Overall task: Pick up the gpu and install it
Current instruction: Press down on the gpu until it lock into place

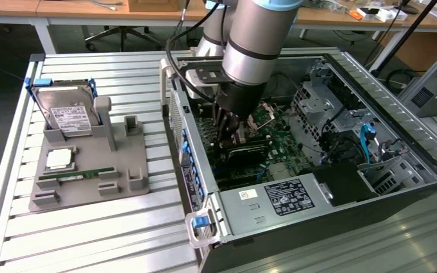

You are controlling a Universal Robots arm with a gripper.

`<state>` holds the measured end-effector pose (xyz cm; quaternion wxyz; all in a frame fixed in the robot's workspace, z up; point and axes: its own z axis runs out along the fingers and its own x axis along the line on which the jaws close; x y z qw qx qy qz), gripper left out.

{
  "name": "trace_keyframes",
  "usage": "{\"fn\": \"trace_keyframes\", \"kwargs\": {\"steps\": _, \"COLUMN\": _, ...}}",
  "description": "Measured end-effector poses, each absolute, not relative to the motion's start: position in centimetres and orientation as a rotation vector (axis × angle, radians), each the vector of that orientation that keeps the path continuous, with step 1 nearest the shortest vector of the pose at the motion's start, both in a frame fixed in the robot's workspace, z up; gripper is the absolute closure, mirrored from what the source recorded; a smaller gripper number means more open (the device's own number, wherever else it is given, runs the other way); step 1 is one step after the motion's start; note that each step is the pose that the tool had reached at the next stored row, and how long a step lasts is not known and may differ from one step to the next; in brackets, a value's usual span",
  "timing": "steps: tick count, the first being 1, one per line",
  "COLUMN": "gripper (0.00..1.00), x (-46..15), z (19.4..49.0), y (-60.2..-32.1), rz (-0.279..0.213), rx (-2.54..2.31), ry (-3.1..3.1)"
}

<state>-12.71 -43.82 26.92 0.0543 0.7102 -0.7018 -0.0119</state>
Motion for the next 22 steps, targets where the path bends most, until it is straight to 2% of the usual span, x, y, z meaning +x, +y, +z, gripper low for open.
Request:
{"fn": "trace_keyframes", "kwargs": {"steps": 6, "gripper": 0.89, "x": -12.5, "z": 29.3, "y": -43.9, "rz": -0.035, "rx": 2.156, "ry": -2.130}}
{"fn": "trace_keyframes", "kwargs": {"steps": 22, "gripper": 0.89, "x": -3.3, "z": 29.2, "y": -43.9, "rz": -0.050, "rx": 2.150, "ry": -2.123}}
